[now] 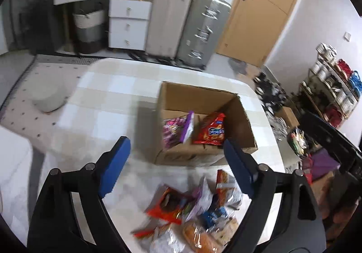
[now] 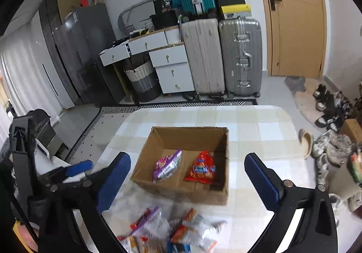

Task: Organize snacks
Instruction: 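Open both tools to drop the bags into the box, then move both tools back over the snack pile, then grasp a red-gold wrapper with the right tool while the left tool grasps a white chip bag, then lift both held snacks and carry them toward the cardboard box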

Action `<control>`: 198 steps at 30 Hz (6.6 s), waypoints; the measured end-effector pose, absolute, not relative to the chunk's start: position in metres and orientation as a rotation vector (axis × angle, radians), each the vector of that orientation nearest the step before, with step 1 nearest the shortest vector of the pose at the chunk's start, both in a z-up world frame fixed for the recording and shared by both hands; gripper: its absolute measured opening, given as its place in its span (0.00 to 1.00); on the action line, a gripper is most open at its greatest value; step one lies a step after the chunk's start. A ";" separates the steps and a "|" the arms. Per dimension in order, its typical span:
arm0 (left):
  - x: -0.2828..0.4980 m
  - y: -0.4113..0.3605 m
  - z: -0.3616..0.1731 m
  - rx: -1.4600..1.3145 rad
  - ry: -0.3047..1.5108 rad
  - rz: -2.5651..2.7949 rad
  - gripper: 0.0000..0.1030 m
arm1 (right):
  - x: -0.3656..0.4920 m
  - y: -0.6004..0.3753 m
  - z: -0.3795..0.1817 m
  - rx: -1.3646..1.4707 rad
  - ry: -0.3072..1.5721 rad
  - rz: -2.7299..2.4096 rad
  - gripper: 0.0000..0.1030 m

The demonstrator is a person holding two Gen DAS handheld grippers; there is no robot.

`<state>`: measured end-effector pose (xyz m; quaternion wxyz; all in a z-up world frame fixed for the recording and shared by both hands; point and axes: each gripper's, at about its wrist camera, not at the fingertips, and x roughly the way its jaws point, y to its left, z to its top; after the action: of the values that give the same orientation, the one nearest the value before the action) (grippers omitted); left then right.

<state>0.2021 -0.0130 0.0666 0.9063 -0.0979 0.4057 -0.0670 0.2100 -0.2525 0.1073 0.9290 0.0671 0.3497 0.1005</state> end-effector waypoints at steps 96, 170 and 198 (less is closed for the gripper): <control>0.031 0.046 -0.049 -0.202 0.823 -0.020 0.98 | 0.031 -0.160 -0.091 0.125 1.111 0.420 0.54; 0.042 0.018 -0.082 -0.288 0.970 -0.223 0.39 | 0.013 -0.227 -0.050 0.357 0.938 0.379 0.24; -0.027 0.024 -0.009 -0.137 0.744 -0.213 0.39 | 0.004 -0.251 -0.021 0.374 0.763 0.264 0.24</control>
<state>-0.0268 0.0238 -0.0087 0.9238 -0.0669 0.3624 -0.1040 0.0041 -0.2511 -0.0209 0.9027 0.1807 0.3690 0.1279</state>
